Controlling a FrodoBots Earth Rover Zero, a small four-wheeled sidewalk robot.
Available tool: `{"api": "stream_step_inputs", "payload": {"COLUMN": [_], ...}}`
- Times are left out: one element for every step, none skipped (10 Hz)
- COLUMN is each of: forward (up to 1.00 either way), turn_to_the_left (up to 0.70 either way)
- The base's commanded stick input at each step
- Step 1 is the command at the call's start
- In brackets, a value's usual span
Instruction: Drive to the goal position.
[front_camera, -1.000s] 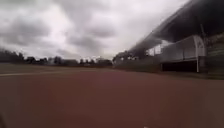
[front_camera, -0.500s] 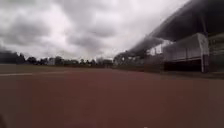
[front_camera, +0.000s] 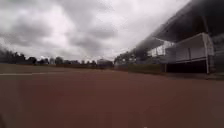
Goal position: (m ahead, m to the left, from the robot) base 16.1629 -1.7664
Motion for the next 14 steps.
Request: {"api": "stream_step_inputs", "payload": {"forward": [0.70,0.70,0.70,0.70,0.70,0.70,0.70,0.70,0.70,0.70,0.70,0.70,0.70,0.70], "turn_to_the_left": [0.00,0.00,0.00,0.00,0.00,0.00,0.00,0.00,0.00,0.00,0.00,0.00,0.00,0.00]}}
